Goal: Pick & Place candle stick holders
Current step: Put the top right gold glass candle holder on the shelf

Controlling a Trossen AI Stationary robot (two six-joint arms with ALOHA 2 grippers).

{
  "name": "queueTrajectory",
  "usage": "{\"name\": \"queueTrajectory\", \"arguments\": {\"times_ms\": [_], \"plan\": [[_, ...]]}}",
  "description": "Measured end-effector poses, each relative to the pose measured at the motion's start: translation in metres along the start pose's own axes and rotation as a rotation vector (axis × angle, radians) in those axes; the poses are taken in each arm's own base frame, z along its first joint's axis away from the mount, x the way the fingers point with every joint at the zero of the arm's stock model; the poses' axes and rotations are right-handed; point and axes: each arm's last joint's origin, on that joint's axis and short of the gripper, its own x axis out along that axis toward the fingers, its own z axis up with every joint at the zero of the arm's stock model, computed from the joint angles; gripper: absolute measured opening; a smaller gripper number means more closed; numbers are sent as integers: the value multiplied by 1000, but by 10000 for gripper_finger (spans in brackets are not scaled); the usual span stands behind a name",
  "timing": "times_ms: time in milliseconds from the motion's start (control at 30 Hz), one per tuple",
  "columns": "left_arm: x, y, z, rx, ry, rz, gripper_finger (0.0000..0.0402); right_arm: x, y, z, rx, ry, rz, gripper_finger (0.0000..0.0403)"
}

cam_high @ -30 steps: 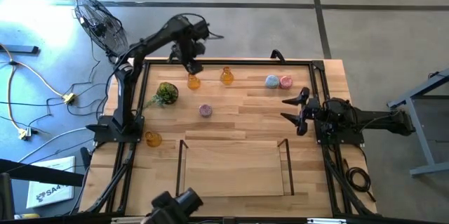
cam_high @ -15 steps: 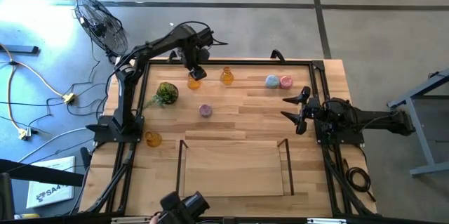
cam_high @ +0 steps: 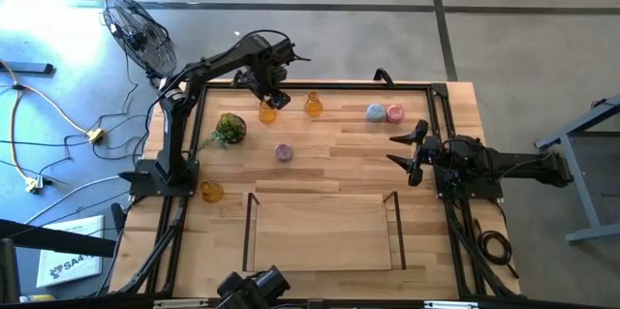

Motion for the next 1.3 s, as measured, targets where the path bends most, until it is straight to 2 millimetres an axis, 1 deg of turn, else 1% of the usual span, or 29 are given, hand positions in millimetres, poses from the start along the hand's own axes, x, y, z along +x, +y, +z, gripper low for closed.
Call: {"name": "queueTrajectory", "arguments": {"times_ms": [100, 267, 333, 433, 533, 600, 667, 733, 833, 933, 1033, 1233, 1300], "plan": [[1, -6, -1, 57, 5, -35, 236, 0, 0, -1, -1, 6, 0, 250], [2, -19, -2, 85, 3, -47, 236, 0, 0, -1, -2, 14, 0, 250], [3, -25, -3, 27, 4, -33, 236, 0, 0, -1, -2, 14, 0, 250], [3, -29, -4, -98, -13, 51, 236, 0, 0, -1, 1, 14, 0, 250], [1, -26, -5, -129, -17, 108, 236, 0, 0, -1, 1, 14, 0, 250], [-6, -25, -5, -122, -17, 111, 236, 0, 0, -1, 2, 15, 0, 250], [-17, -27, -6, -103, -26, 109, 236, 0, 0, -1, 1, 15, 1, 250], [-31, -29, -8, -75, -27, 111, 236, 0, 0, -2, 1, 16, 1, 250], [-53, -29, -8, 26, -81, 130, 236, 0, 0, -2, 1, 16, 1, 250], [-74, -21, -8, 134, -130, 147, 236, 0, 0, -2, 1, 17, 5, 250], [-87, -5, -6, 163, -172, 150, 236, 0, 0, -2, 8, 20, 5, 250], [-93, 39, -3, 116, -175, 165, 236, 0, 0, -3, 7, 34, 5, 250], [-92, 50, -2, 118, -168, 146, 236, 0, 0, -3, 7, 34, 5, 250]]}}
